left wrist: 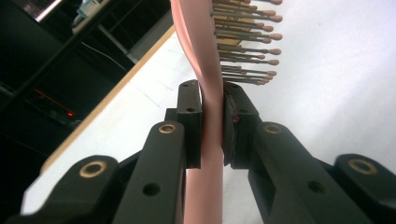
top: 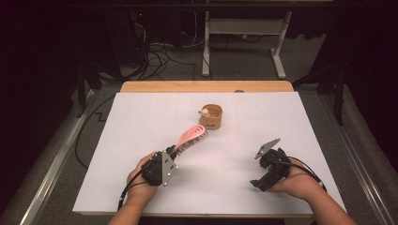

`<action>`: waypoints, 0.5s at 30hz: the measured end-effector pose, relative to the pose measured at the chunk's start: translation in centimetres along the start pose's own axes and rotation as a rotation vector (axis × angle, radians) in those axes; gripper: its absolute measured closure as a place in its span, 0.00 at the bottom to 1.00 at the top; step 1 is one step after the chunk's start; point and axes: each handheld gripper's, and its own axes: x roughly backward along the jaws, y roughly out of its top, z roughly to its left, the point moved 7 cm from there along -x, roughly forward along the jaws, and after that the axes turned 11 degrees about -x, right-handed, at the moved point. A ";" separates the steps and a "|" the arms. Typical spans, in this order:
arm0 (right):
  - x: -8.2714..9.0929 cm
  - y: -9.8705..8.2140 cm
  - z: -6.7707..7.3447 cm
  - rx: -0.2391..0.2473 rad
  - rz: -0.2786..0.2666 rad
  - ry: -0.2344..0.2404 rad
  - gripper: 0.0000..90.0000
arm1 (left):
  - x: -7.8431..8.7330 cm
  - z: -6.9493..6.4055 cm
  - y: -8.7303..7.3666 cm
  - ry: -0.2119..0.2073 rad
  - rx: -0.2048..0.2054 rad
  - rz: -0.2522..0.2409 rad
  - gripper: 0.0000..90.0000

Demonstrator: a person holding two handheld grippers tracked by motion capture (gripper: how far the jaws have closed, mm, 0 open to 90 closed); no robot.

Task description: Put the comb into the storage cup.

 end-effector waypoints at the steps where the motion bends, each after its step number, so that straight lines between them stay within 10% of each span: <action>1: 0.0 0.0 -0.1 -0.007 -0.016 0.004 0.01 | 0.0 0.1 -0.1 -0.005 0.013 -0.003 0.89; 15: -0.3 0.5 -0.5 -0.100 -0.274 0.028 0.01 | 0.3 1.1 -0.6 -0.091 0.198 -0.070 0.89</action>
